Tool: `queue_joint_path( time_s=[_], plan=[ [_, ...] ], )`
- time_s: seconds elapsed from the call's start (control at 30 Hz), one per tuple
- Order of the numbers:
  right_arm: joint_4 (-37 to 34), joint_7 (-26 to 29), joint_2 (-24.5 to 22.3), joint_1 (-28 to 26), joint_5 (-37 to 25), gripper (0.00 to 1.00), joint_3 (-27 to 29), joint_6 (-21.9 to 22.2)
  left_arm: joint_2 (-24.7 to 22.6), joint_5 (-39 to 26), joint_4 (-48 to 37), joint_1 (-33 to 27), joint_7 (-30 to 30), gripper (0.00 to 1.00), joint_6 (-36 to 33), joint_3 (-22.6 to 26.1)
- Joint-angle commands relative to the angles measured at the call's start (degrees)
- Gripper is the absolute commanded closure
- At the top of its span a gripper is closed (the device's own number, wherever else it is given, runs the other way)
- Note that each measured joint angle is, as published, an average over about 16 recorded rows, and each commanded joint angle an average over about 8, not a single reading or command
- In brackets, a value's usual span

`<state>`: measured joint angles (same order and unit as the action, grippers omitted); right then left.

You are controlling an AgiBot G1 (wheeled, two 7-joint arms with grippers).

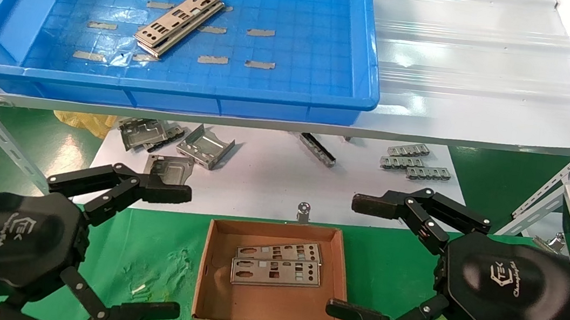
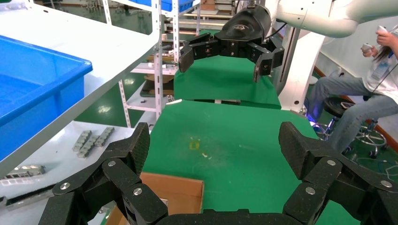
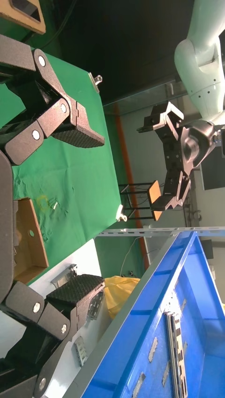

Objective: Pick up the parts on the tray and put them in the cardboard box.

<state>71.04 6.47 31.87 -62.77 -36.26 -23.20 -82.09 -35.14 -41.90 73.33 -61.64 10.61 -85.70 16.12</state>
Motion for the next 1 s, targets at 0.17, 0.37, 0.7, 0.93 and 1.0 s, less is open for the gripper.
queue_joint_path(
  time_s=[0.17, 0.37, 0.7, 0.93, 1.0],
  plan=[
    [0.00, 0.00, 0.00, 0.00, 0.00, 0.00, 0.00, 0.00, 0.00, 0.00, 0.00, 0.00, 0.00, 0.00, 0.00, 0.00],
    [0.00, 0.00, 0.00, 0.00, 0.00, 0.00, 0.00, 0.00, 0.00, 0.00, 0.00, 0.00, 0.00, 0.00, 0.00, 0.00],
    [0.00, 0.00, 0.00, 0.00, 0.00, 0.00, 0.00, 0.00, 0.00, 0.00, 0.00, 0.00, 0.00, 0.00, 0.00, 0.00],
    [0.00, 0.00, 0.00, 0.00, 0.00, 0.00, 0.00, 0.00, 0.00, 0.00, 0.00, 0.00, 0.00, 0.00, 0.00, 0.00],
    [0.00, 0.00, 0.00, 0.00, 0.00, 0.00, 0.00, 0.00, 0.00, 0.00, 0.00, 0.00, 0.00, 0.00, 0.00, 0.00]
  ],
)
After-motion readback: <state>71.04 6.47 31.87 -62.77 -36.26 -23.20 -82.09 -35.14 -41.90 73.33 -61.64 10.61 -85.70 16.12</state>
